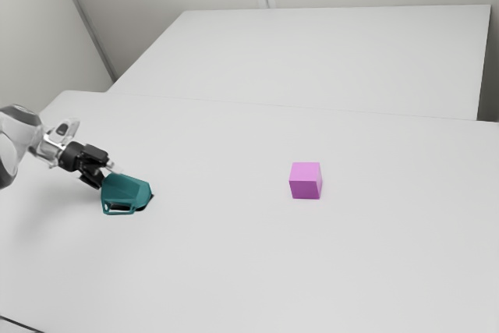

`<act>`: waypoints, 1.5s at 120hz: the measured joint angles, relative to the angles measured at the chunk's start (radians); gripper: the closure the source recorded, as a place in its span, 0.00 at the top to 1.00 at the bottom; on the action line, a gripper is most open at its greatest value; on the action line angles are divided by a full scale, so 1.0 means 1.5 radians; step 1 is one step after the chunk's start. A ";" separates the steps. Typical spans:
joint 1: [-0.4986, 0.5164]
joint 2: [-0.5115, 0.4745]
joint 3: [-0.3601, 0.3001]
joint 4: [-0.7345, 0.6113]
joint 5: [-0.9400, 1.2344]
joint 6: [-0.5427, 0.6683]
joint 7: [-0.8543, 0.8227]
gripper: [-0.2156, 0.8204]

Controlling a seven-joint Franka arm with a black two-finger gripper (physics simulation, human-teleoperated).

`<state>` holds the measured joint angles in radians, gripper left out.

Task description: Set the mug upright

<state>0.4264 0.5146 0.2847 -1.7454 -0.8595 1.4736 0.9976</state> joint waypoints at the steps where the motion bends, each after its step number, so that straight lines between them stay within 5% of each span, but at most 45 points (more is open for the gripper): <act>1: 0.000 0.000 0.000 0.000 -0.001 0.000 0.002 0.79; 8: 0.000 0.000 -0.001 -0.009 -0.009 -0.001 0.013 0.78; 30: 0.001 -0.004 -0.001 -0.010 -0.021 -0.002 0.044 0.33; 51: 0.001 -0.005 -0.001 -0.010 -0.024 -0.001 0.066 0.14; 77: 0.001 -0.019 -0.001 -0.011 -0.025 -0.001 0.085 0.07; 113: -0.064 -0.141 -0.005 -0.017 0.057 0.016 0.061 0.05; 149: -0.146 -0.211 -0.109 -0.022 0.366 0.183 -0.066 0.04; 180: -0.151 -0.229 -0.175 -0.129 0.511 0.372 -0.184 0.03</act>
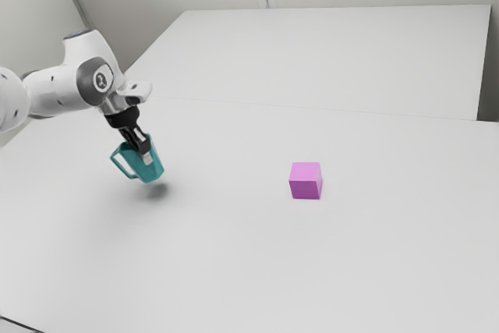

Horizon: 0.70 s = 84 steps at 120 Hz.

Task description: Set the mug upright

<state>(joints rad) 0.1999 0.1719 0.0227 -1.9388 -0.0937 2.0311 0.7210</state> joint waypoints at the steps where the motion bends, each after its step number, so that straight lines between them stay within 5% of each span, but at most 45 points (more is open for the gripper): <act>1: 0.000 0.000 -0.001 -0.002 0.003 0.004 -0.003 0.03; 53: -0.002 0.064 -0.014 -0.013 0.045 0.106 -0.132 0.05; 84: -0.001 0.053 -0.014 -0.012 0.038 0.111 -0.171 0.51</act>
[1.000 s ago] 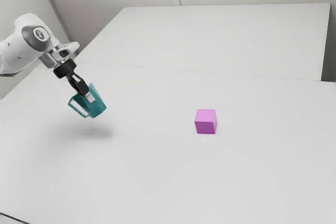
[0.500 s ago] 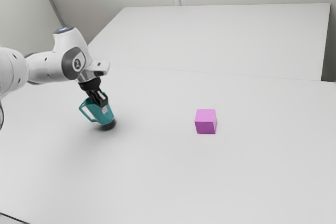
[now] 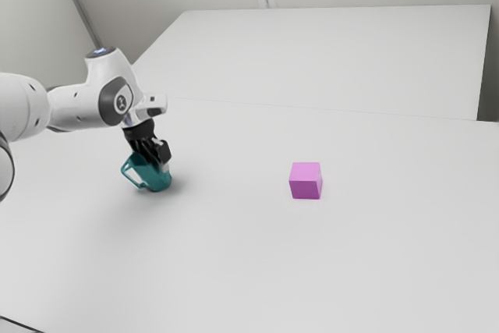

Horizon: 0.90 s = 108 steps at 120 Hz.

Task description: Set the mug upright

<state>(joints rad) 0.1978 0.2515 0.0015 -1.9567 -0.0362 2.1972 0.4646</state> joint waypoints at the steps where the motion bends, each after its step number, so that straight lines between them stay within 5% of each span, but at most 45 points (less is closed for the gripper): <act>1: 0.000 -0.002 0.000 0.000 0.000 0.000 -0.001 0.52; 38: 0.000 -0.084 0.000 0.075 -0.023 -0.096 -0.027 0.73; 72: 0.000 -0.147 -0.001 0.204 -0.027 -0.263 -0.043 0.78; 108: -0.004 -0.161 -0.002 0.222 -0.027 -0.334 -0.054 0.79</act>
<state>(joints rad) 0.1924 0.0095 -0.0015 -1.6241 -0.0769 1.6958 0.3833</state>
